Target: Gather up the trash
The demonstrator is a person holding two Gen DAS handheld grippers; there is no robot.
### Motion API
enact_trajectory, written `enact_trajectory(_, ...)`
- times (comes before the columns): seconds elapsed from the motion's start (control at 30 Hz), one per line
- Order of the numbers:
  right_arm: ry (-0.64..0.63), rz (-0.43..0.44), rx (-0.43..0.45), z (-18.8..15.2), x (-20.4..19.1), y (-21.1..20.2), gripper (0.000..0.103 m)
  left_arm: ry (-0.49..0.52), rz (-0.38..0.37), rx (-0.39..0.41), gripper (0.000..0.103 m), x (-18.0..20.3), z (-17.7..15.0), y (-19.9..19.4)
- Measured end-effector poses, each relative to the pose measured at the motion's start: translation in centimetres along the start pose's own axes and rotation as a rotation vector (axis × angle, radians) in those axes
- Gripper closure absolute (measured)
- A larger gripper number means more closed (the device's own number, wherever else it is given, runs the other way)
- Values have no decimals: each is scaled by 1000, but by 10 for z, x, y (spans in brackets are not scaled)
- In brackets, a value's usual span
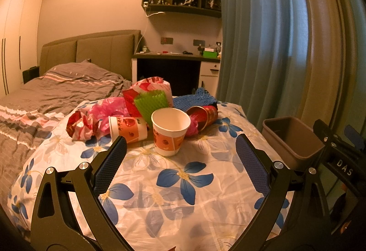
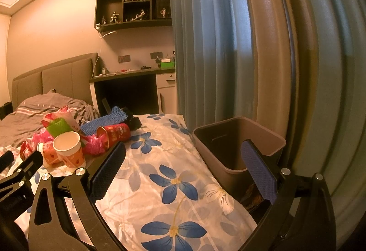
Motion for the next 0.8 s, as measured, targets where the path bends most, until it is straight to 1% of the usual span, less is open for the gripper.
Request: enact_trajectory(0.8, -1, -6, 3, 3, 1, 3, 5, -1, 0, -3, 9, 1, 0, 0)
Point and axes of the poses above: each gripper's, at about its wrist camera, not at the fingertips, and y roughly the way its jaws point, x to its right, z to its top, the point moved 5 cm from there along y, roughly the way its jaws point, and after that the axes turned 10 degrees about x, right-handed, at the moved point
